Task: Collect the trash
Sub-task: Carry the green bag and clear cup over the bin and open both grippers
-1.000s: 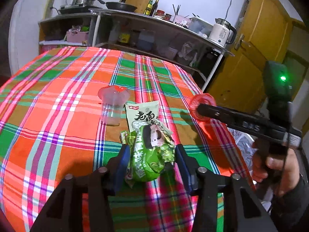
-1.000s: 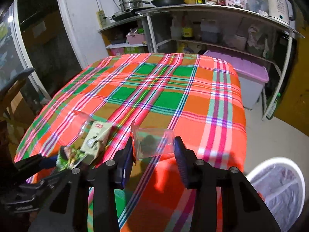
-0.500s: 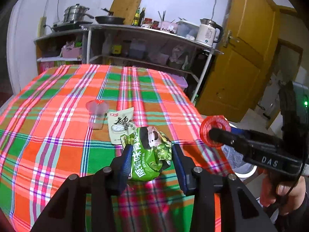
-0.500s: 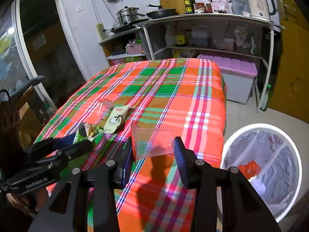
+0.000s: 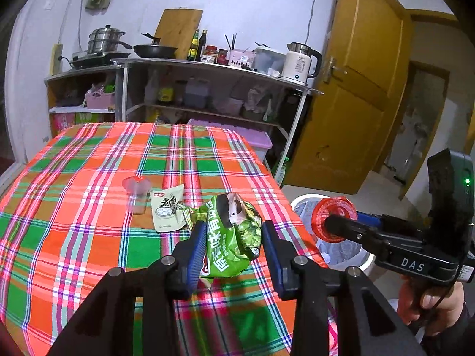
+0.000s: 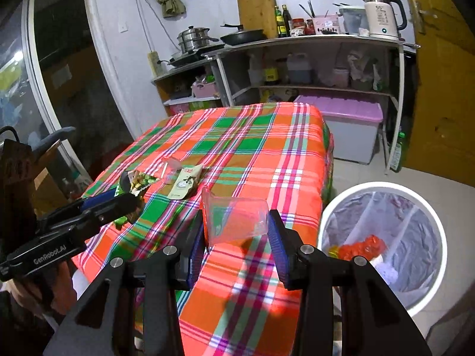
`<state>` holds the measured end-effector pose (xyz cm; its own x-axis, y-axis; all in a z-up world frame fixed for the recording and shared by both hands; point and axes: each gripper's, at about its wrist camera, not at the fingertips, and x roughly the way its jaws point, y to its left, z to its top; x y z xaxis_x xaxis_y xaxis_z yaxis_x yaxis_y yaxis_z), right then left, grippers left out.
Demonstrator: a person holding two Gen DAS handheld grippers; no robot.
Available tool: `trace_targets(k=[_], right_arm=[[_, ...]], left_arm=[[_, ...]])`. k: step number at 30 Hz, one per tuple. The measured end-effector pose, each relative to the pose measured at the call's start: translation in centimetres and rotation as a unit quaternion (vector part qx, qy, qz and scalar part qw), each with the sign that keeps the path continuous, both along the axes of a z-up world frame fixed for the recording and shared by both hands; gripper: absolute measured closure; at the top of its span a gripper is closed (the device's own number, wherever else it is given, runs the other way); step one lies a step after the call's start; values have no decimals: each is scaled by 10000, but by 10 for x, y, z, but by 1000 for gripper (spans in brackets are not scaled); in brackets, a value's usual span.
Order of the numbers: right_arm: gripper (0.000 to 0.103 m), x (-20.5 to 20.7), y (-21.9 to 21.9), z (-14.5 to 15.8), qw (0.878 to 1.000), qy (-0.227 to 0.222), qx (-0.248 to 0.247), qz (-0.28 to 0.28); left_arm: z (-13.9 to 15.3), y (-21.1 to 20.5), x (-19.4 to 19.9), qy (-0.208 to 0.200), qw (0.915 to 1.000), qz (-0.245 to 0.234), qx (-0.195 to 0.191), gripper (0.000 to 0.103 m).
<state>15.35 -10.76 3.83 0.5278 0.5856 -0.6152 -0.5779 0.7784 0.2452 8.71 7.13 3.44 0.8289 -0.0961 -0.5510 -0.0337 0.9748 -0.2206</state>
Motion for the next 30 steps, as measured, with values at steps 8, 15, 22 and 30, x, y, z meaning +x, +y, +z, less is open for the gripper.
trace_targets(k=[8, 15, 22, 30], right_arm=[[62, -9, -27, 4, 9997, -52, 109, -199], [62, -11, -57, 5, 9986, -59, 185, -483], [62, -12, -86, 5, 9967, -66, 189, -789], [62, -7, -115, -4, 9924, -59, 14, -1226]], left_arm=[[5, -23, 4, 10, 9997, -208, 90, 65], [8, -53, 14, 13, 9985, -523, 176, 65], [7, -84, 27, 30, 9961, -851, 239, 65], [-5, -111, 48, 183, 9931, -1132, 262, 65]])
